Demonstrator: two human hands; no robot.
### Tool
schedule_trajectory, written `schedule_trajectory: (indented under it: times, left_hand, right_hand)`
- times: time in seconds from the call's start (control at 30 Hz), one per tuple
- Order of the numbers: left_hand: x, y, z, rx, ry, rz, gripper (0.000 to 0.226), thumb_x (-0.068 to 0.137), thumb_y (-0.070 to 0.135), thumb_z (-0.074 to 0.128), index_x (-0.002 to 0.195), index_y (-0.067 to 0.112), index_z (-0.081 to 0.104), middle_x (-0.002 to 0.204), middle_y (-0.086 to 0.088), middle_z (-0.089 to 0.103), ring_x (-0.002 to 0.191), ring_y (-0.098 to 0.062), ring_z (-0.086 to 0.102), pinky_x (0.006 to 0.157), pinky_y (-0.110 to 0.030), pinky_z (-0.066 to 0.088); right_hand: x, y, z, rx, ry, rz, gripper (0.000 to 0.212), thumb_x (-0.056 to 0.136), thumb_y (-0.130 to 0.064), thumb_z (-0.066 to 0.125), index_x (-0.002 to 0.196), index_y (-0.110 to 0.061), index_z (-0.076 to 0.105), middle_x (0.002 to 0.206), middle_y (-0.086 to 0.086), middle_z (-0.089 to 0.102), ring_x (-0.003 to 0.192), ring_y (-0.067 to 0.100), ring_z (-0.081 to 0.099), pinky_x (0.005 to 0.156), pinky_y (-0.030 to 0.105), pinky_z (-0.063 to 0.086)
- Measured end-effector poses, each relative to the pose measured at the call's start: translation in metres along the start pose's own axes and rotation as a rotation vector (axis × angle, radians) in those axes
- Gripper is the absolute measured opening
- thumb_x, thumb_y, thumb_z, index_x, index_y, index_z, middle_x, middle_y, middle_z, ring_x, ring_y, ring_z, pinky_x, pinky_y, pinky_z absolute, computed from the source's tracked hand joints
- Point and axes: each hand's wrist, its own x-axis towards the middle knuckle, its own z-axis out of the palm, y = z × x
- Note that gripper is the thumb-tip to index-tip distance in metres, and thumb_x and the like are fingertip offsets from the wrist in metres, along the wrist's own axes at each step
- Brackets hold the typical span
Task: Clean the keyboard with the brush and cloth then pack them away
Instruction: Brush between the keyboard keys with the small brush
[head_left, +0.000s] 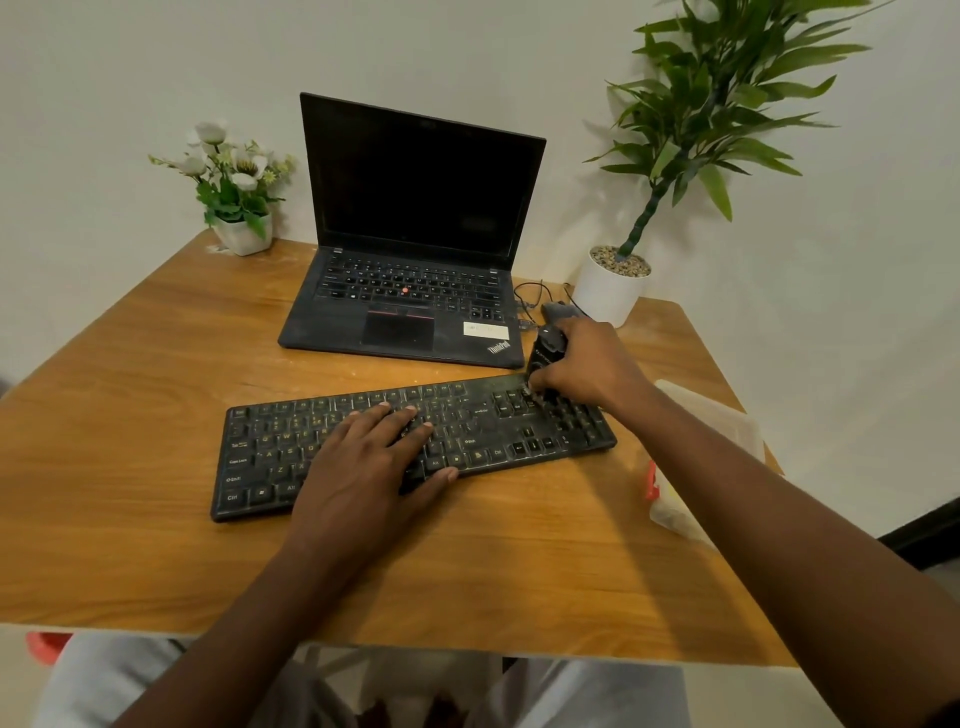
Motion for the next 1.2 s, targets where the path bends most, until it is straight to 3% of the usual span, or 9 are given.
schedule_trajectory:
  times: [0.1,0.23,0.33,0.57,0.8,0.97,1.07,1.2]
  left_hand:
    - [0.000,0.000,0.000,0.005,0.003,0.001,0.079,0.095,0.084,0.021,0.154,0.036,0.042,0.161,0.004,0.043,0.151,-0.020,0.033,0.121,-0.041,0.019]
    - [0.000,0.001,-0.001,0.011,0.009,-0.003,0.077,0.095,0.083,0.025,0.153,0.036,0.044,0.160,0.003,0.045,0.151,-0.021,0.034,0.121,-0.041,0.020]
    - [0.000,0.001,-0.001,0.013,0.011,-0.008,0.077,0.095,0.083,0.026,0.151,0.035,0.047,0.158,0.002,0.047,0.149,-0.021,0.037,0.121,-0.043,0.024]
    - [0.001,0.000,0.001,0.014,0.017,0.001,0.077,0.096,0.082,0.027,0.150,0.033,0.050,0.156,0.001,0.050,0.147,-0.023,0.040,0.119,-0.044,0.028]
    - [0.000,0.000,0.001,0.004,0.013,0.001,0.078,0.095,0.082,0.026,0.150,0.033,0.050,0.156,0.001,0.051,0.147,-0.023,0.041,0.119,-0.044,0.029]
    - [-0.001,0.002,-0.002,-0.005,0.016,-0.005,0.076,0.096,0.082,0.030,0.150,0.033,0.050,0.157,0.002,0.049,0.148,-0.022,0.039,0.120,-0.044,0.028]
    - [-0.001,0.003,-0.004,-0.009,0.014,-0.004,0.076,0.096,0.082,0.029,0.152,0.034,0.047,0.159,0.003,0.047,0.149,-0.021,0.037,0.121,-0.044,0.027]
    - [-0.003,0.003,-0.008,-0.015,0.015,0.011,0.077,0.096,0.081,0.028,0.155,0.033,0.042,0.161,0.002,0.043,0.150,-0.022,0.035,0.121,-0.044,0.025]
  right_hand:
    - [-0.003,-0.016,0.008,0.069,-0.074,-0.032,0.048,0.075,-0.027,0.094,0.115,-0.018,0.069,0.100,-0.006,0.067,0.088,0.011,0.063,0.061,0.018,0.045]
    - [-0.009,-0.029,0.010,0.160,-0.167,-0.053,0.044,0.073,-0.021,0.095,0.107,-0.018,0.068,0.098,-0.003,0.071,0.090,0.016,0.071,0.069,0.029,0.062]
    - [-0.013,-0.025,0.009,0.208,-0.215,-0.042,0.051,0.073,-0.021,0.095,0.116,-0.015,0.067,0.104,0.000,0.073,0.092,0.016,0.072,0.074,0.034,0.065]
    - [-0.017,0.007,-0.008,-0.004,-0.093,-0.008,0.037,0.073,-0.028,0.093,0.099,-0.021,0.067,0.086,-0.007,0.065,0.080,0.011,0.063,0.055,0.024,0.041]
    - [-0.043,0.001,0.000,0.186,-0.203,0.009,0.042,0.068,-0.024,0.097,0.099,-0.022,0.069,0.096,-0.005,0.074,0.086,0.011,0.071,0.063,0.025,0.058]
    - [-0.049,-0.010,0.010,0.144,-0.186,-0.052,0.041,0.068,-0.028,0.096,0.096,-0.029,0.066,0.095,-0.008,0.071,0.088,0.009,0.066,0.065,0.026,0.048]
    - [-0.048,0.001,0.003,0.172,-0.154,0.008,0.037,0.067,-0.025,0.096,0.094,-0.024,0.070,0.092,-0.006,0.073,0.087,0.015,0.069,0.068,0.030,0.057]
    - [-0.052,0.007,-0.004,0.246,-0.106,0.068,0.038,0.068,-0.023,0.097,0.093,-0.026,0.069,0.089,-0.009,0.072,0.085,0.009,0.070,0.058,0.019,0.053]
